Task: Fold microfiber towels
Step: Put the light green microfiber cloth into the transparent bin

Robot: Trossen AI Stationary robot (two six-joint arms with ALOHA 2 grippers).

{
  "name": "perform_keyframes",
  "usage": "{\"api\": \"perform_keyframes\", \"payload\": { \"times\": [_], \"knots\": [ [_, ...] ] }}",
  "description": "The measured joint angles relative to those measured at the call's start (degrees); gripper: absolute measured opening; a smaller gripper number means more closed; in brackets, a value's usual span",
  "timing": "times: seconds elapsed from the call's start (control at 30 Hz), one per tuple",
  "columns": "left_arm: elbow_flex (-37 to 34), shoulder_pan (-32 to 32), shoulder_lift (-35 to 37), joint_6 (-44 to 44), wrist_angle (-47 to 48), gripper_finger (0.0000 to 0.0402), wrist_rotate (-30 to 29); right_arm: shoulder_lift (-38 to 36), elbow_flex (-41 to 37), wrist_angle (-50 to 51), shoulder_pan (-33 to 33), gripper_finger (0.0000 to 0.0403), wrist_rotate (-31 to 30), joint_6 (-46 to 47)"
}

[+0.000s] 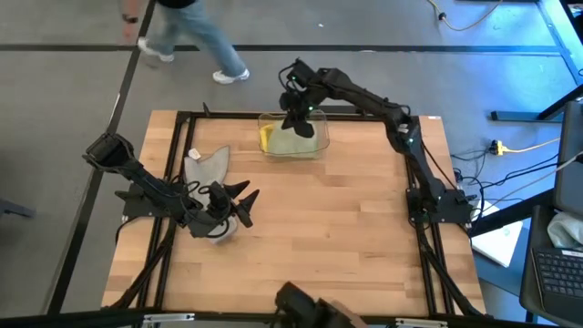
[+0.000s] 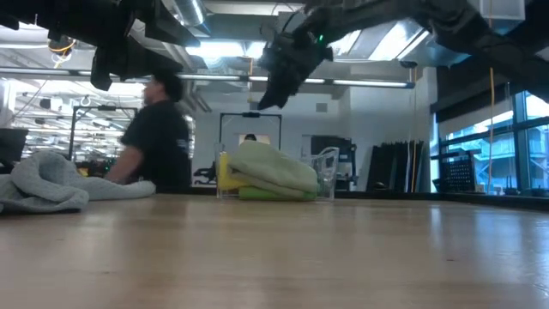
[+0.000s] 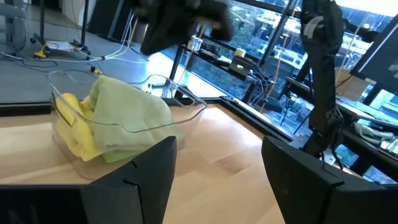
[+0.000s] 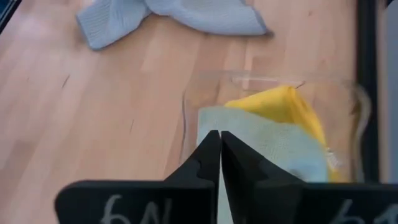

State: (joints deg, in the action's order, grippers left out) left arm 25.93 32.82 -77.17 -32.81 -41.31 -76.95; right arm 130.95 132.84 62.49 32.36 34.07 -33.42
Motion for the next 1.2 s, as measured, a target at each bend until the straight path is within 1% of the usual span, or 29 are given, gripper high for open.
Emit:
{"api": "perform_keyframes", "payload": {
  "times": [0.1,0.3,0.4,0.47,0.57,0.77,0.9,1.03,1.1,1.2],
  "knots": [
    [-0.02,0.00,0.00,0.01,-0.60,0.0232,-0.02,3.73,-0.02,-0.36,0.76,0.0006,2.44,0.12],
    [-0.02,0.00,0.00,0.07,-0.82,0.0232,0.09,9.63,-0.04,-2.01,3.77,0.0011,3.84,0.39],
    [-0.02,0.00,0.00,0.10,-0.80,0.0232,0.10,11.82,-0.04,-4.31,5.03,0.0004,7.21,1.86],
    [-0.02,-0.02,0.00,0.28,-0.80,0.0232,0.11,12.96,-0.04,-5.38,5.18,0.0006,9.18,2.35],
    [-0.02,-0.04,0.00,1.10,-0.78,0.0232,-0.07,14.67,-0.04,-6.24,4.70,0.0008,9.55,2.10],
    [-0.02,-0.07,0.00,1.93,-0.78,0.0232,-0.35,16.07,-0.04,-8.20,3.80,0.0004,9.79,0.64],
    [-0.02,-0.07,0.00,1.93,-0.78,0.0232,-0.33,15.78,0.04,-11.71,4.15,0.0007,9.30,3.55],
    [-0.02,-0.07,0.00,1.96,-0.78,0.0232,-0.33,15.78,0.07,-10.51,4.39,0.0003,9.15,4.91],
    [-0.02,-0.07,0.00,1.96,-0.77,0.0232,-0.33,15.72,0.88,-8.24,4.30,0.0004,9.50,6.12],
    [-0.02,-0.07,0.00,1.93,-0.78,0.0232,-0.33,14.45,1.80,-5.79,4.28,0.0015,12.23,6.93]
  ]
}}
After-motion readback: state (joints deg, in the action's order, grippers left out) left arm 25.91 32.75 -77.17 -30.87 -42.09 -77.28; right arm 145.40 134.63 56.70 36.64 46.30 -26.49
